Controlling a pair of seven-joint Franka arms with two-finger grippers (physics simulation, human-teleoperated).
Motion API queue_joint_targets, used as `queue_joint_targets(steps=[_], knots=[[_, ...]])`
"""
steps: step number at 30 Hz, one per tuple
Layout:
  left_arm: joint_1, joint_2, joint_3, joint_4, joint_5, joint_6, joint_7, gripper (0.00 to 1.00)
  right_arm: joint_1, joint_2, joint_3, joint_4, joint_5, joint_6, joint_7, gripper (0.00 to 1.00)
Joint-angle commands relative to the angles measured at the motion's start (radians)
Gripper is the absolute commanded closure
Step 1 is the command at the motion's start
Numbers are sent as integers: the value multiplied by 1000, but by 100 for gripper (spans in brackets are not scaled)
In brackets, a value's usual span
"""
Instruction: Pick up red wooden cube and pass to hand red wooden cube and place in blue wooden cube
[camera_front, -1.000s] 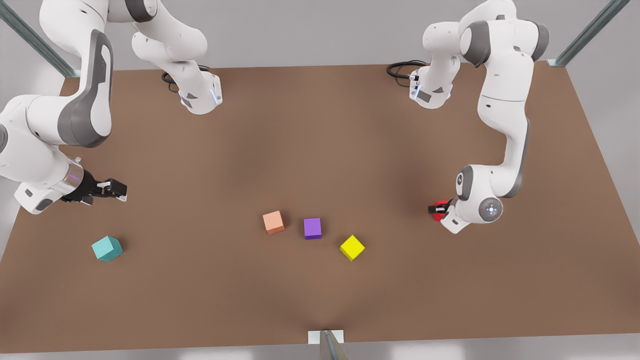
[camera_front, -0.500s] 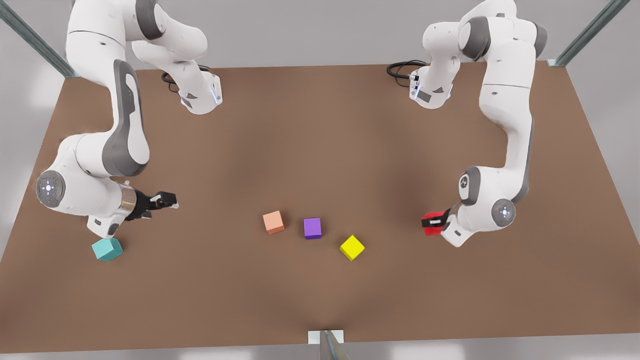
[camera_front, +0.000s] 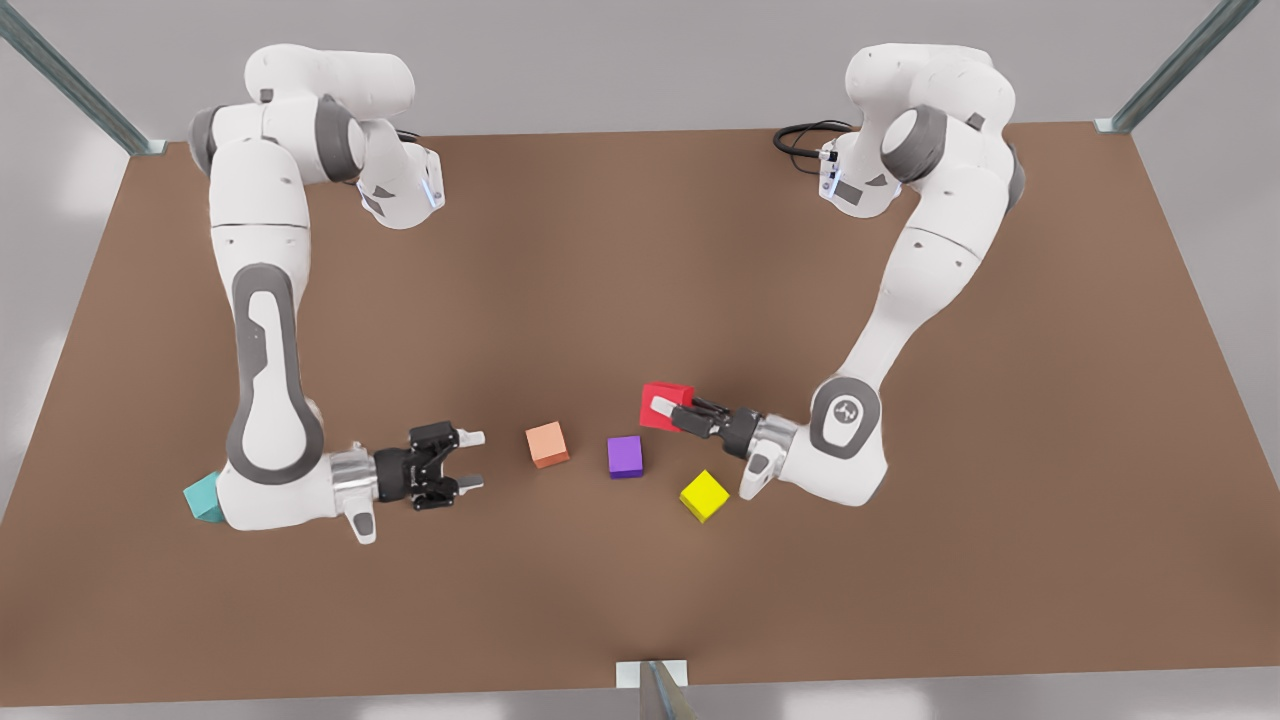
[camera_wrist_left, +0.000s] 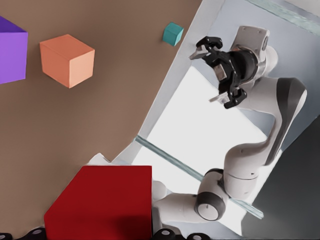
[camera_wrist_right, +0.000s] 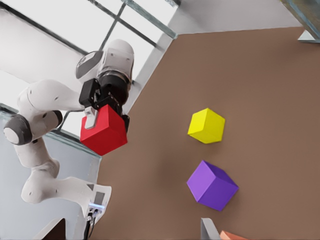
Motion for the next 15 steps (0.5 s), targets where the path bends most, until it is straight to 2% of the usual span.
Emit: queue_joint_targets(steps=[1,6,9,11,15], knots=[[1,11,-1,-3,-147,-50,573,46,4,2,1,0,156,-19,-790,0],[-18,5,-3,-1,-82,90,976,48,42,-10,-8,-32,199,117,-889,0],[-18,7,-3,3,-86,108,832,49,89,-27,-8,-57,229,133,-959,0],[-38,13,-3,28,-86,190,740,51,132,-55,-8,-106,270,154,-975,0],[-76,39,-9,79,-103,251,726,51,189,-121,-8,-213,318,226,-1011,0]])
